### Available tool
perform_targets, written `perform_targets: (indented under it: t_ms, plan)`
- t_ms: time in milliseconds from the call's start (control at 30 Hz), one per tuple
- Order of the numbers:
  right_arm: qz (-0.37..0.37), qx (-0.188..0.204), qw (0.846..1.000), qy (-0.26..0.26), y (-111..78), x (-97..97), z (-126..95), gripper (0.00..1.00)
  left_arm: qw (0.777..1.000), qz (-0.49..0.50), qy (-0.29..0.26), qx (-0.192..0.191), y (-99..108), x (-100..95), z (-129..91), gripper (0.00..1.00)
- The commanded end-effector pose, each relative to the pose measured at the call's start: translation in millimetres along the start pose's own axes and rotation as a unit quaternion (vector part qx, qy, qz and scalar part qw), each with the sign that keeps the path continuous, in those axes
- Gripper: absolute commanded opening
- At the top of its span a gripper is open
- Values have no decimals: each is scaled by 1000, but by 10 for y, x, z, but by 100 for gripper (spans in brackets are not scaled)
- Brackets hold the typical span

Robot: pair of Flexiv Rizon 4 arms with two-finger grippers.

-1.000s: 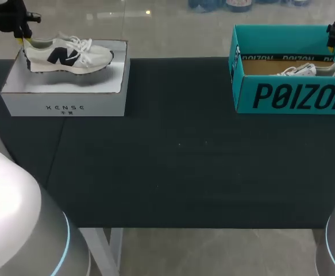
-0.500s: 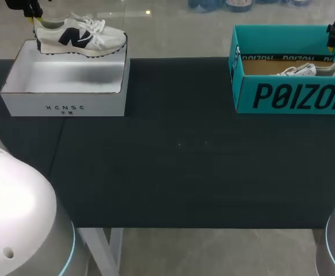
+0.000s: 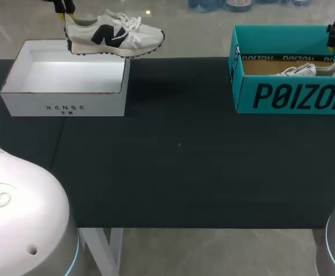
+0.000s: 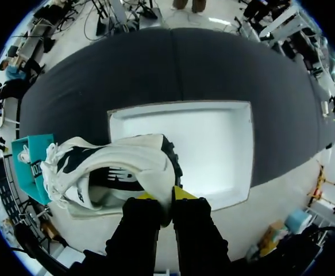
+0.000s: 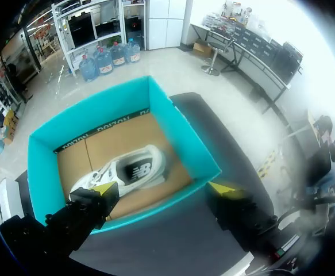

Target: Take the shoe out of the shoebox, open the shoe tongue, remove and reinsert the insole, then place the shoe into the shoebox

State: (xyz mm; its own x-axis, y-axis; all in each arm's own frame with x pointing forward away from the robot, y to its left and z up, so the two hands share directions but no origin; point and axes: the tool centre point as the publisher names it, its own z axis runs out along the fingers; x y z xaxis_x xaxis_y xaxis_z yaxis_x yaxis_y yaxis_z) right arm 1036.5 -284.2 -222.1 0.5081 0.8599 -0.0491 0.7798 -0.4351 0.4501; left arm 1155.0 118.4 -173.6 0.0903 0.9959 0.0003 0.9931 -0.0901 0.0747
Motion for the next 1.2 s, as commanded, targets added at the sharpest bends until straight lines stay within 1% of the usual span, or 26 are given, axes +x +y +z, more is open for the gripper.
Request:
perform_targets:
  t_ms: [33,67,100,200,400,600,833,933,1067,1200]
  plan:
    - [1,-1,1000,-1,-2,5,1,100,985,-1,42,-167,-783,-397,111,0]
    - [1,-1,1000,-1,-2,5,1,100,984,1,47,-169,-843,-471,140,0]
    - [1,-1,1000,-1,-2,5,1,100,985,-5,38,-166,-899,-535,174,0]
    - [1,-1,1000,-1,-2,5,1,100,985,-4,33,-166,-1060,-751,252,0]
    - [1,-1,1000,-1,-2,5,1,100,985,3,17,-174,-1323,-1193,323,0]
    - [1,-1,1000,-1,-2,5,1,100,984,18,9,-177,-1496,-1589,404,0]
    - [1,-1,1000,-1,-2,5,1,100,983,31,0,-181,-1636,-2013,572,0]
    - [1,-1,1000,-1,-2,5,1,100,982,43,-4,-185,-1729,-2212,655,0]
    - [1,-1,1000,-1,-2,5,1,100,981,63,-9,-181,-1857,-2401,738,0]
    - [1,-1,1000,-1,-2,5,1,100,982,75,-15,-174,-1987,-2524,781,0]
